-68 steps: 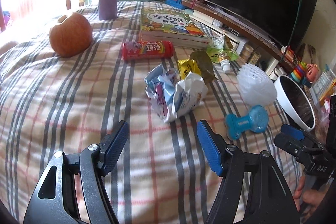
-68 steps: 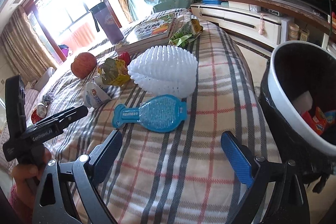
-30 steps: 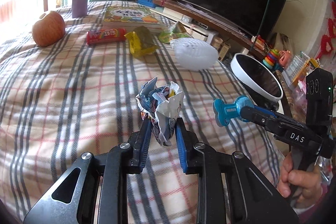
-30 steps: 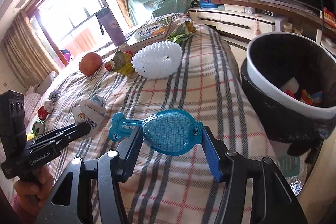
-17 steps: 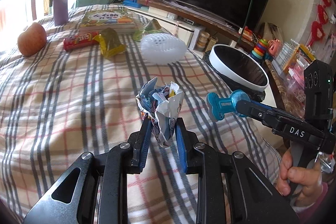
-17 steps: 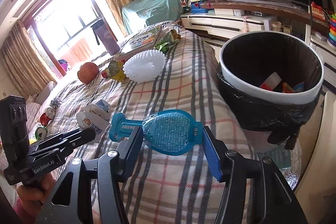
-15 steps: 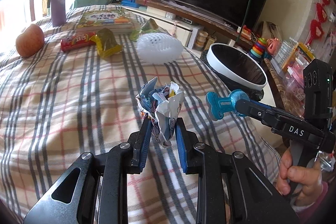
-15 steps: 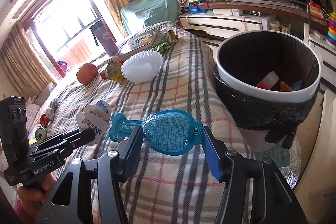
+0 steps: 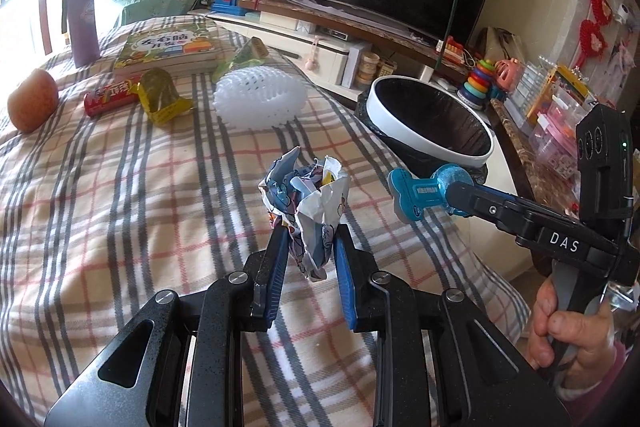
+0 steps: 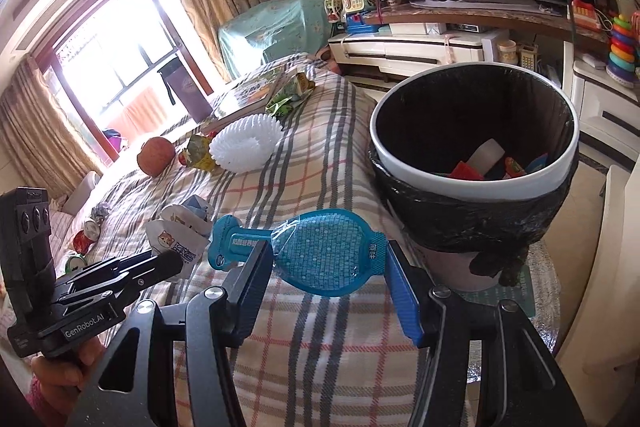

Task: Collect trash
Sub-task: 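Lift the wrapper and blue brush and carry them toward the trash bin, then hold the wrapper and blue brush over the bin opening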

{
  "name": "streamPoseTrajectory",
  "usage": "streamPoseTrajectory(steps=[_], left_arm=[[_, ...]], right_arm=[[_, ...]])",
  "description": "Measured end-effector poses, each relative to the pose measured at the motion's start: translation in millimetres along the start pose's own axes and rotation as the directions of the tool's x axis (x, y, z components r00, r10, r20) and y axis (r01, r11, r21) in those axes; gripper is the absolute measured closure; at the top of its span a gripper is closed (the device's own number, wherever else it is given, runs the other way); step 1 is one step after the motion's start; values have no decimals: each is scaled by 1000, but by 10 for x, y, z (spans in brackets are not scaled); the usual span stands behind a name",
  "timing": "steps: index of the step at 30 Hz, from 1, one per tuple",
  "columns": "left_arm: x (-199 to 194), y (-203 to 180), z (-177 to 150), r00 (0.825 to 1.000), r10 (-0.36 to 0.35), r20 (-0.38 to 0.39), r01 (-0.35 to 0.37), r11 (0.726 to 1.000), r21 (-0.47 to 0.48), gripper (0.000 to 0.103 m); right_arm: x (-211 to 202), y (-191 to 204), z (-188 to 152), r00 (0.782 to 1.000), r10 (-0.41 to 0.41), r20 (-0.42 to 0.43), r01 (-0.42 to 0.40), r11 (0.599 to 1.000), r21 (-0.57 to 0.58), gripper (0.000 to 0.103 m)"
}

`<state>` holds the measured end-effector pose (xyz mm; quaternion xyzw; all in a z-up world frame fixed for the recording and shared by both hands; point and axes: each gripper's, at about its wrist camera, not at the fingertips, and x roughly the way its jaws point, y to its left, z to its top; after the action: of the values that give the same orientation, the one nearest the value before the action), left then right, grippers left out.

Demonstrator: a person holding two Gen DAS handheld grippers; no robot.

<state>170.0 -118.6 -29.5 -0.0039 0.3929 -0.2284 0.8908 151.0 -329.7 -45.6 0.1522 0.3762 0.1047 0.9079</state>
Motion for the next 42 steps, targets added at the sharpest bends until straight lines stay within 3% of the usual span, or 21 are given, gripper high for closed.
streamPoseTrajectory(steps=[42], left_arm=[[315, -681, 432, 998, -70, -3, 70, 990, 125, 81]], right_arm=[[-328, -582, 372, 994, -77, 84, 72, 996, 56, 46]])
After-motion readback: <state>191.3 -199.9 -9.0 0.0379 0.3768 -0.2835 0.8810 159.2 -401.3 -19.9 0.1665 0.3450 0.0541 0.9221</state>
